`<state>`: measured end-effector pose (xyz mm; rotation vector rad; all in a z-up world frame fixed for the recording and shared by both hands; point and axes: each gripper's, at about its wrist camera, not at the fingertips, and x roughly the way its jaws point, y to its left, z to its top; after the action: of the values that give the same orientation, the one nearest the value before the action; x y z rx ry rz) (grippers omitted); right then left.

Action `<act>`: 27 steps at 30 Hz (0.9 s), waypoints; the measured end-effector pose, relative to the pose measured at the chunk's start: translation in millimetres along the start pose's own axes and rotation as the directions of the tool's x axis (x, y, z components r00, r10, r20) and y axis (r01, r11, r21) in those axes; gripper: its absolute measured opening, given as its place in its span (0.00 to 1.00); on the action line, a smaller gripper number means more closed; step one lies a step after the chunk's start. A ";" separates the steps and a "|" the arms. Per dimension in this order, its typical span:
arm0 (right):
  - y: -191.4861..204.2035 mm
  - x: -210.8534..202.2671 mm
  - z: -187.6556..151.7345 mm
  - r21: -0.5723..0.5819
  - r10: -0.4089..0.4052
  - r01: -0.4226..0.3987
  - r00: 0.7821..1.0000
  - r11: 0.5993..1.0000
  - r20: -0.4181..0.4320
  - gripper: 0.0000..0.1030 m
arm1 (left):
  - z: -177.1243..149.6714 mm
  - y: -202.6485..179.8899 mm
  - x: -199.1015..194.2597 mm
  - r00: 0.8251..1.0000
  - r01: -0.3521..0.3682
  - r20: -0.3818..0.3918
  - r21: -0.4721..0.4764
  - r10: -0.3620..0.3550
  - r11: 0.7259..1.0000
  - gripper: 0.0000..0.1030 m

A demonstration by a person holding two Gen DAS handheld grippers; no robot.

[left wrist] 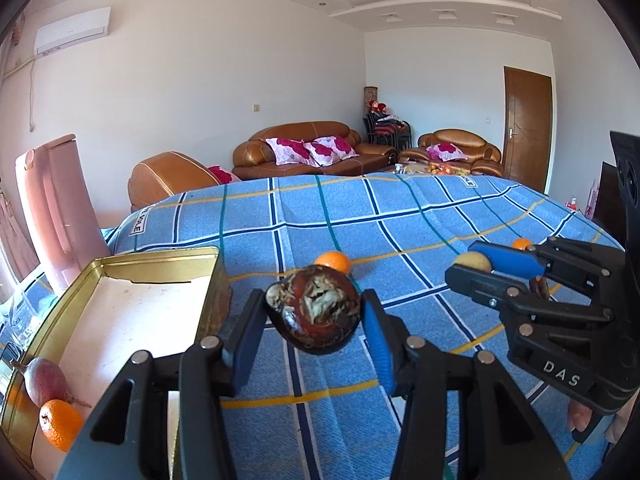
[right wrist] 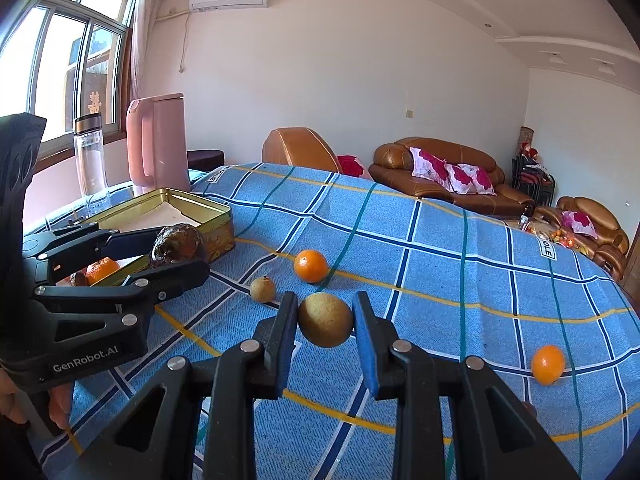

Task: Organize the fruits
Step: 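Lift and carry the brown fruit and tan fruit toward the gold tray with both tools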

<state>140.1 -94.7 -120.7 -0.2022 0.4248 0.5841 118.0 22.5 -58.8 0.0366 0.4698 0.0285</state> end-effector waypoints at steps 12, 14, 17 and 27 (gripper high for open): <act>6.7 -9.0 0.1 -0.034 -0.018 0.019 0.999 0.999 0.051 0.29 | -0.6 0.0 -13.2 0.998 -0.017 0.063 -0.007 0.018 1.000 0.48; 6.8 -11.3 -0.3 -0.034 -0.020 0.022 0.998 0.999 0.064 0.29 | -1.0 -1.0 -16.2 0.997 -0.024 0.077 -0.003 0.024 1.000 0.48; 7.1 -16.8 -1.4 -0.035 -0.023 0.027 0.996 0.999 0.088 0.29 | -2.3 -3.4 -21.2 0.995 -0.032 0.094 0.004 0.031 0.999 0.48; 8.1 -30.0 -2.7 -0.032 -0.048 0.054 0.986 0.998 0.157 0.29 | -3.3 -6.5 -31.6 0.989 -0.053 0.138 0.011 0.051 0.999 0.48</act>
<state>112.0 -103.6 -110.4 -0.2001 0.2569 0.5530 88.4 14.9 -47.8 0.0651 0.3309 0.0734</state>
